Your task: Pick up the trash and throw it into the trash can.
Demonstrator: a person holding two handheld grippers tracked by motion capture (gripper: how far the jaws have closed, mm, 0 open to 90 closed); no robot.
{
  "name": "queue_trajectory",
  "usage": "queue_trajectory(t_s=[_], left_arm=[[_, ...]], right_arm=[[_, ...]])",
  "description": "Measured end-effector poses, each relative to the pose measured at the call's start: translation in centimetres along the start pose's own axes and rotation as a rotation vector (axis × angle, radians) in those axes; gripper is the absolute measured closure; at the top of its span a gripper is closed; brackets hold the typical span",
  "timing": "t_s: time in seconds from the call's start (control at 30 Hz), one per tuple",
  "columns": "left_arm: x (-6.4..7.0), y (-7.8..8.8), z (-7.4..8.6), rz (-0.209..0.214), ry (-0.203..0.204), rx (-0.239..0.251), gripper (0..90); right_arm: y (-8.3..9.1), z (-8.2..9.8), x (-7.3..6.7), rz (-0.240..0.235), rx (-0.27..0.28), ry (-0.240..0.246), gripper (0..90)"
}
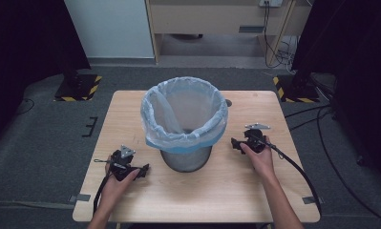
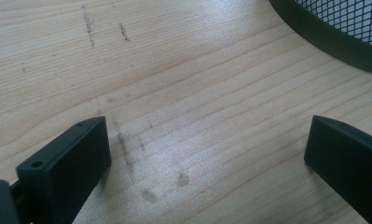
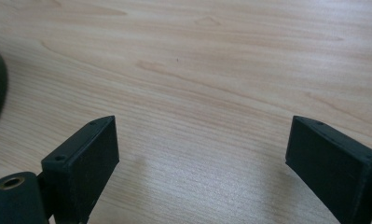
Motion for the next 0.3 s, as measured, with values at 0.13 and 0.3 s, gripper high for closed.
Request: queue_trajectory(t_s=[0.13,0.3], left_arm=[[0.00,0.00,0.00,0.000,0.000,0.000,0.0],[0.00,0.00,0.00,0.000,0.000,0.000,0.0]], right_arm=[[-0.62,0.55,0.16,0.034,-0.026,0.022,7.3],[-0.86,0.55,0.11,0.037,-0.027,0.036,4.9]])
Point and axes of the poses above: each handheld gripper's, and its own axes: y roughly backward along the jaws, z roughly out of its underside, x roughly to its right, the point moved 5 cm from there along -y, roughly forward along the jaws, and after that the axes turned 7 degrees about x, right-handed, at the moved point
